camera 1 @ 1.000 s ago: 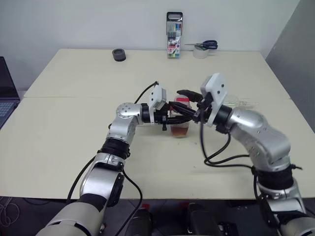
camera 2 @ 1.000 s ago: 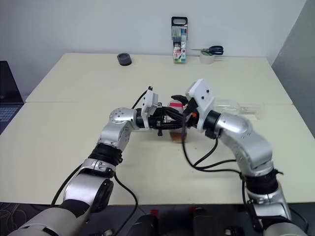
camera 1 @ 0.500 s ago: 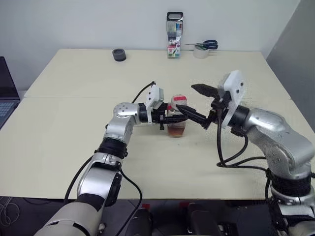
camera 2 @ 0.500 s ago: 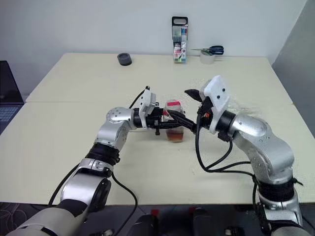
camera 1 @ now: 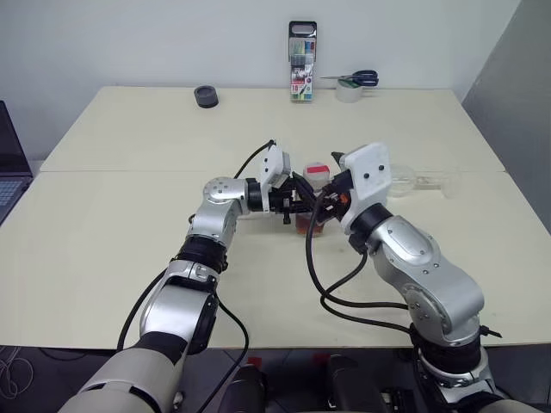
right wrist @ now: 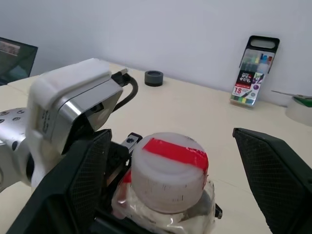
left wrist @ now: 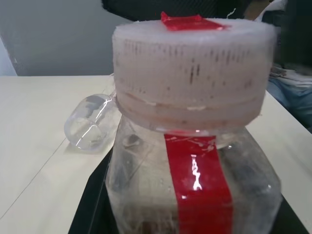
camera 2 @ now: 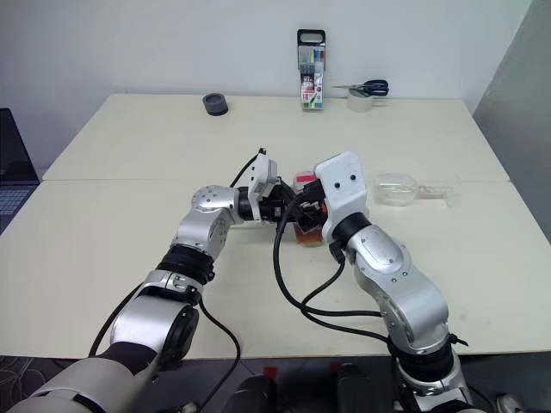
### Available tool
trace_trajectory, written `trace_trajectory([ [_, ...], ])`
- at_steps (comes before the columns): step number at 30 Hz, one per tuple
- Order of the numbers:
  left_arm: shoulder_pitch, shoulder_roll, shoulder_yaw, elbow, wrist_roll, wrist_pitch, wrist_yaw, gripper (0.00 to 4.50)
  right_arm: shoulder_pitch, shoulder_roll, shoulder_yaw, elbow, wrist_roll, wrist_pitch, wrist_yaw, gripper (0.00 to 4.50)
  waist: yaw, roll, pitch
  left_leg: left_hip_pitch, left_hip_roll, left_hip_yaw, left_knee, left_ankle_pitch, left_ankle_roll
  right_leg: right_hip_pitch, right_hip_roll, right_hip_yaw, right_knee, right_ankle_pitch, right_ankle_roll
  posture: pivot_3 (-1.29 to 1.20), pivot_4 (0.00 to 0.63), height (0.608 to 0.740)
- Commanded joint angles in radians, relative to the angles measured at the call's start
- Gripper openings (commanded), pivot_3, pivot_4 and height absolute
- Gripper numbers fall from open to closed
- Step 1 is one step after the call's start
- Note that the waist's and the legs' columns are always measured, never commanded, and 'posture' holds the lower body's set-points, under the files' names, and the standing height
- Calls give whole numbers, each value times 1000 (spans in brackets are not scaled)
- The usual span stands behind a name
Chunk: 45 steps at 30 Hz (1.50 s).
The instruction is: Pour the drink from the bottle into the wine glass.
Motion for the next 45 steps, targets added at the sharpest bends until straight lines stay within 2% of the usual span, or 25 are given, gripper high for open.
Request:
trace_trajectory([
  [1, -40, -7, 11, -6, -2, -32, -3, 1681, -25, 24, -12, 4, -43, -32, -29, 4231, 0, 0, 0, 0, 0, 0, 0, 0, 0, 0, 0, 0, 0, 0, 0, 0, 150, 740],
  [6, -35, -10, 11, -7, 0, -37, 2, 1681, -21, 51, -11, 29, -74, -44, -34, 4231, -1, 0, 0, 0, 0, 0, 0, 0, 0, 0, 0, 0, 0, 0, 0, 0, 150, 740],
  [9, -32, -10, 11, -10, 2, -37, 3, 1681, -22, 63, -11, 36, -88, -61, -35, 3382, -1, 0, 0, 0, 0, 0, 0, 0, 0, 0, 0, 0, 0, 0, 0, 0, 150, 740],
  [13, -26, -8, 10, -14, 4, -38, 2, 1681, -22, 67, 3, 40, -100, -74, -27, 1930, -2, 0, 0, 0, 0, 0, 0, 0, 0, 0, 0, 0, 0, 0, 0, 0, 150, 740],
  [19, -21, -2, 8, -15, 6, -35, -9, 1680, -22, 25, 18, 52, -59, -122, 88, 1880, -2, 0, 0, 0, 0, 0, 0, 0, 0, 0, 0, 0, 0, 0, 0, 0, 150, 740],
  [22, -26, 8, 9, -11, 4, -30, -25, 1676, -25, -106, 4, 81, 21, -199, 324, 1880, -3, 0, 0, 0, -1, 0, 0, -1, 2, 0, 0, 0, 0, 0, 0, 0, 150, 740],
  [23, -30, 17, 6, -4, 8, -40, -44, 1674, -70, -183, -55, 159, 114, -196, 489, 1880, -2, 0, 0, 0, -1, 0, 0, -1, 2, 0, 0, 0, 0, 0, 0, 0, 150, 740],
  [25, -35, 28, 5, 4, 13, -59, -63, 1673, -150, -260, -152, 265, 282, -129, 675, 1880, -3, 0, 0, 0, -1, 2, 1, -2, 4, 0, 0, 0, -1, 0, 0, 0, 150, 740],
  [26, -36, 29, 5, 6, 13, -64, -65, 1671, -171, -278, -172, 291, 327, -107, 709, 1880, -2, 0, 0, 1, -1, 1, 1, -2, 4, 2, 0, 0, -1, 0, 0, 0, 150, 740],
  [29, -35, 28, 11, -3, 6, -56, -61, 1659, -175, -270, -181, 308, 321, -132, 676, 1880, -2, 0, 0, 4, 1, 0, -1, -2, 4, 3, 1, -1, 1, 0, -1, 0, 150, 740],
  [36, -23, 33, 20, -29, -5, -33, -57, 1653, -146, -261, -183, 227, 275, -154, 592, 4341, -7, 0, 0, 4, 0, 1, -1, -2, 4, 2, 0, 0, 1, -1, -1, 0, 150, 740],
  [37, -22, 33, 21, -31, -5, -30, -58, 1653, -141, -265, -182, 209, 272, -150, 584, 4500, -6, 0, 0, 4, 0, 1, -1, -2, 4, 2, 0, 0, 1, -1, -1, 0, 150, 740],
  [45, -32, 26, 26, -30, -6, -21, -55, 1653, -116, -258, -115, 179, 165, -208, 498, 4500, -4, 0, 0, 4, 0, 1, -1, -2, 4, 2, 0, 0, 1, -1, -1, 0, 150, 740],
])
